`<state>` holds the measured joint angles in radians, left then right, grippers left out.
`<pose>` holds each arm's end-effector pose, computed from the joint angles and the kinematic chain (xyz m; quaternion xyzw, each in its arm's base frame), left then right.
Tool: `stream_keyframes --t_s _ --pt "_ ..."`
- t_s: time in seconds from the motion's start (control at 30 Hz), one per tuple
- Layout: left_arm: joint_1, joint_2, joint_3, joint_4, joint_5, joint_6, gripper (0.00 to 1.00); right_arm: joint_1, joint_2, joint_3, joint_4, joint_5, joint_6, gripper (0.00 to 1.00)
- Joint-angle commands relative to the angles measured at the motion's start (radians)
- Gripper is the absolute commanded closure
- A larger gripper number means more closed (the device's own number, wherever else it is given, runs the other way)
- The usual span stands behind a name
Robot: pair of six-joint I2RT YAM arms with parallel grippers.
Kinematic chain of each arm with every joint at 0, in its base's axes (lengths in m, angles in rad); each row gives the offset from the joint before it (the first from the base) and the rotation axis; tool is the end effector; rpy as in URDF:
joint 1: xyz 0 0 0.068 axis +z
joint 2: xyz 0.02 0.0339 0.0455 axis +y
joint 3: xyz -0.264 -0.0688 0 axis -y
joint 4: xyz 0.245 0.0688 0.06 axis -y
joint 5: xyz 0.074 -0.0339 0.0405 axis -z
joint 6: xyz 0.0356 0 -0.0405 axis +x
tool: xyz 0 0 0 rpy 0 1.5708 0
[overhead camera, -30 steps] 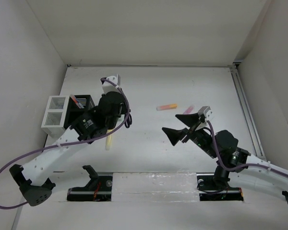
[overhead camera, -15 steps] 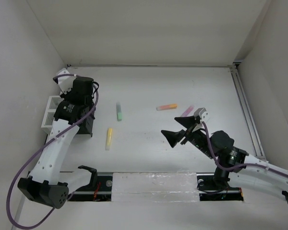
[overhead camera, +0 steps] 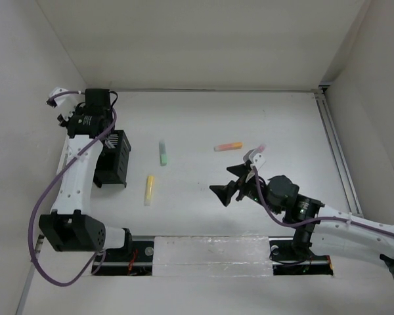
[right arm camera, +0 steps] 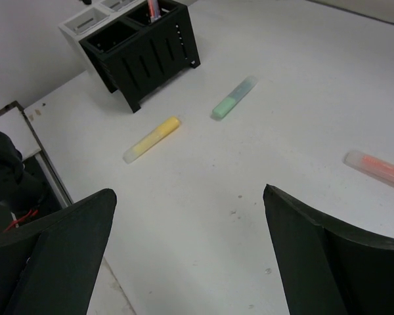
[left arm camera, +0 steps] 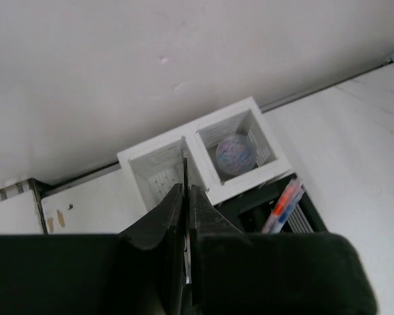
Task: Sort the stationery into containers
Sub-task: Place the scissors in the storage box.
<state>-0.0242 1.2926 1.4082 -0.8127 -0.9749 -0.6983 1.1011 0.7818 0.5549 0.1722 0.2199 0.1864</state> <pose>0.2566 0.0233 0.3949 -0.4518 0.6900 0.2649 0.4997 0.0945 0.1690 0.2969 -0.2510 0.6809 0.3464 0.5944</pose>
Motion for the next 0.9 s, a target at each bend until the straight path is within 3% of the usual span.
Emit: stream_keyframes --t_s 0.0,0.17,0.33,0.6,0.73,0.87 --pt "0.001 0.081 0.133 0.010 -0.131 0.009 1.00 0.009 0.025 0.028 0.069 -0.027 -0.007 0.00" --pt "0.001 0.145 0.166 0.112 -0.182 0.164 1.00 0.009 0.036 0.008 0.116 -0.054 -0.016 0.00" --pt "0.001 0.082 -0.012 0.335 -0.183 0.350 1.00 0.009 0.066 -0.012 0.156 -0.065 0.002 0.00" --pt "0.010 -0.053 -0.330 0.959 -0.188 0.781 1.00 0.009 0.100 0.008 0.156 -0.086 0.002 0.00" --pt "0.010 0.017 -0.295 1.008 -0.258 0.826 1.00 0.009 0.111 0.008 0.156 -0.086 0.027 0.00" --pt "0.078 0.028 -0.244 0.936 -0.167 0.732 1.00 0.009 0.131 0.037 0.122 -0.108 0.038 0.00"
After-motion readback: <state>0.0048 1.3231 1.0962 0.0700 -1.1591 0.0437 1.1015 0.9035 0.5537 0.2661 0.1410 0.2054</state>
